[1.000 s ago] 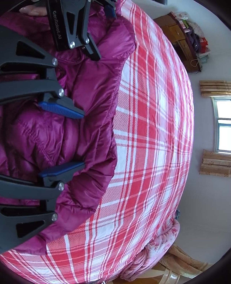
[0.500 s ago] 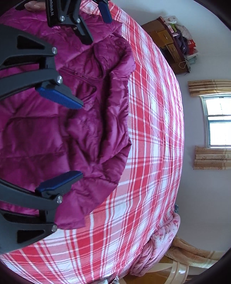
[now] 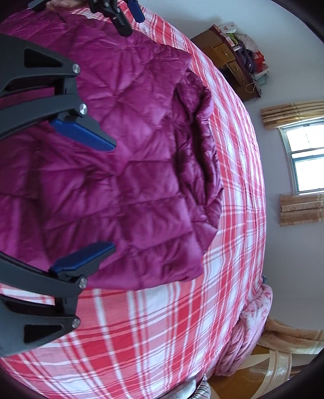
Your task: Fold large clothes
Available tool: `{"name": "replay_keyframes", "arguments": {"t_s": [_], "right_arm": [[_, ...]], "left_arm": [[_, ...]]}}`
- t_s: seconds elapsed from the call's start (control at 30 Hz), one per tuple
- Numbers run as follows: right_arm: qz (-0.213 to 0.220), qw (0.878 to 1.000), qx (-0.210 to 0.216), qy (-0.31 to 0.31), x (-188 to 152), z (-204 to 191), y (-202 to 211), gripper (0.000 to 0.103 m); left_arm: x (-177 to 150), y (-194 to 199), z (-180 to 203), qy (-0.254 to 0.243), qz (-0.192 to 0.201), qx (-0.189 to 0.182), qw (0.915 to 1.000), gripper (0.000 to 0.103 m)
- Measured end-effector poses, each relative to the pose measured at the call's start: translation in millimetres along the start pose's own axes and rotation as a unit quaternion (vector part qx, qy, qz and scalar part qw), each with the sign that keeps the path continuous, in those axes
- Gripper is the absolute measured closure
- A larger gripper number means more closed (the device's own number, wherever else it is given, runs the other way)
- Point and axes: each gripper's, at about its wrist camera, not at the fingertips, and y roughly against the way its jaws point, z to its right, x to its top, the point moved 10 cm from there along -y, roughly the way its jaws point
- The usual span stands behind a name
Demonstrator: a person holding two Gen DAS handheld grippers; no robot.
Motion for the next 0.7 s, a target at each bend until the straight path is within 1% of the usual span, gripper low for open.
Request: {"name": "replay_keyframes", "arguments": {"t_s": [0.1, 0.23, 0.3, 0.43, 0.5, 0.6, 0.7], "right_arm": [[-0.003, 1.0, 0.001, -0.008, -15, 3, 11, 0.025], [-0.008, 1.0, -0.003, -0.021, -39, 9, 26, 0.025], [-0.013, 1.0, -0.003, -0.027, -53, 11, 33, 0.025], [-0.023, 0.999, -0.002, -0.045, -85, 18, 49, 0.025], [-0.024, 0.999, -0.007, -0.047, -98, 19, 57, 0.025], [-0.021, 0.999, -0.012, -0.041, -111, 18, 69, 0.025], [-0.022, 0.999, -0.013, -0.04, -123, 17, 77, 0.024]], "left_arm": [[-14, 11, -7, 0.005, 0.005, 0.007, 0.9999, 0.002], [-35, 28, -11, -0.015, 0.017, 0.026, 0.9994, 0.002], [-46, 36, -12, -0.021, 0.02, 0.029, 0.9992, 0.002], [-80, 49, -21, -0.024, 0.009, 0.028, 0.9993, 0.002], [-97, 54, -28, -0.017, 0.002, 0.027, 0.9995, 0.002], [-118, 62, -36, -0.002, -0.009, 0.023, 0.9997, 0.002], [-134, 71, -40, 0.005, -0.011, 0.021, 0.9997, 0.002]]}}
